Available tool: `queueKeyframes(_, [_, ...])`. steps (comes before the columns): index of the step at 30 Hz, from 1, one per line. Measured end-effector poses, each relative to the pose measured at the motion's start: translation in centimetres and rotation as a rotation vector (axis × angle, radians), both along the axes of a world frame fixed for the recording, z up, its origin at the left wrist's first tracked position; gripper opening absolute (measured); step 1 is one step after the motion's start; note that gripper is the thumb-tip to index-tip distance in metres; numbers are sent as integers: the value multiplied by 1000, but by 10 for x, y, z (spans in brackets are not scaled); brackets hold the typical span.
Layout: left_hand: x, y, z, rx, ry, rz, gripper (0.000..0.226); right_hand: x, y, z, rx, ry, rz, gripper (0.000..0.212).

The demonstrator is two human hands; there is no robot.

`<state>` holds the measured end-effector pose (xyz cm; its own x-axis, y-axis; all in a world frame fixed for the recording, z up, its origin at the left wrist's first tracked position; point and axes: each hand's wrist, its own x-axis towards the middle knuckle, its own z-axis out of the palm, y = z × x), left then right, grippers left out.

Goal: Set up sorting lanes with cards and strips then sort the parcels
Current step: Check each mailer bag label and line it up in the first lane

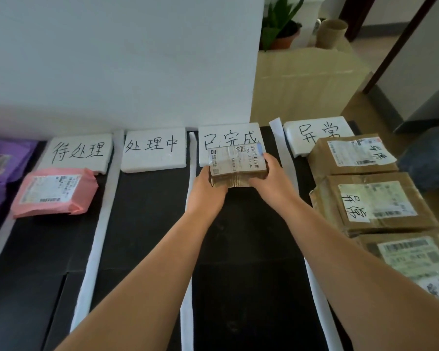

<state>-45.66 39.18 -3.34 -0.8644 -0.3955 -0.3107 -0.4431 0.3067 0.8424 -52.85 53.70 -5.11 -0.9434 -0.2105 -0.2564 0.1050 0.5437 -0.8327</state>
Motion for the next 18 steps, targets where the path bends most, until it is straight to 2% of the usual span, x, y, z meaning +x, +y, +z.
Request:
queueKeyframes(6, [17,1,6,-9,0,19,56,14,3,10,21,48,-45,69])
queueKeyframes(10, [35,1,14,-22,-69,7,74,35,3,22,72,114,-71,68])
queueKeyframes(18, [106,-9,55,-123,-47,4,73,110,-13,75,161,198,-19,67])
